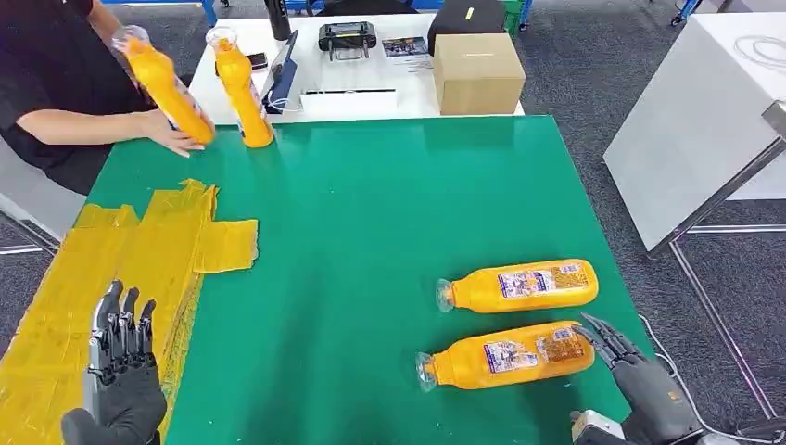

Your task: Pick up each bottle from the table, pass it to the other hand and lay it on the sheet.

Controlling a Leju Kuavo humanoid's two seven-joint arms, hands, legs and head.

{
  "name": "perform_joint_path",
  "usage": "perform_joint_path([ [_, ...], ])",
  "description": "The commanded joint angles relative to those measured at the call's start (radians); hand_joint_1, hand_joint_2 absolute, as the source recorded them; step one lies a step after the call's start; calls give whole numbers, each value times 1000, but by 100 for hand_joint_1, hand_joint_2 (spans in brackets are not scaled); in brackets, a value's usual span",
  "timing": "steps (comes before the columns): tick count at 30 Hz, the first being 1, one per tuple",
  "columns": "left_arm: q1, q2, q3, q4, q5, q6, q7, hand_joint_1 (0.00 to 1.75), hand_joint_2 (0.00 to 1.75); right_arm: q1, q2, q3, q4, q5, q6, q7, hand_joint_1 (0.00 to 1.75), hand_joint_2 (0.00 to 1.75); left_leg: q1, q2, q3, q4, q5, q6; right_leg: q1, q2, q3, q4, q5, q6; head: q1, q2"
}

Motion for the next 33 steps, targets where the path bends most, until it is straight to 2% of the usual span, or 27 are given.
perform_joint_path([
  [1,-35,57,-45,76,8,-4,13,0,0,20,-22,-20,22,17,22,19,0,175,0,-2,1,-1,1,0,0,-1,1,-1,0,0,0,0],
  [5,-35,57,-45,76,8,-4,13,0,0,20,-22,-20,22,17,22,19,0,175,2,-1,4,-2,0,0,2,0,5,-3,1,-1,0,0],
  [11,-36,66,-58,76,12,-6,15,0,0,14,-38,2,33,42,19,38,0,175,0,-1,2,-1,0,0,1,-1,3,-2,1,-1,0,0],
  [16,-60,83,-85,94,24,-11,30,0,0,-57,-74,81,106,56,35,56,0,175,1,1,3,-2,1,0,1,1,3,-3,2,-1,0,0],
  [19,-69,93,-101,95,21,4,33,0,0,-118,-67,156,169,80,12,67,0,175,1,1,2,-2,1,0,1,1,2,-3,2,0,0,0],
  [25,-77,108,-110,96,33,14,40,0,0,-178,-63,257,243,110,-21,85,0,175,2,2,4,-3,1,0,2,2,5,-4,2,-1,0,0],
  [33,-76,109,-110,96,35,14,40,0,0,-179,-68,263,246,109,-23,87,0,175,1,1,2,-2,1,0,1,0,3,-3,1,-1,0,0],
])
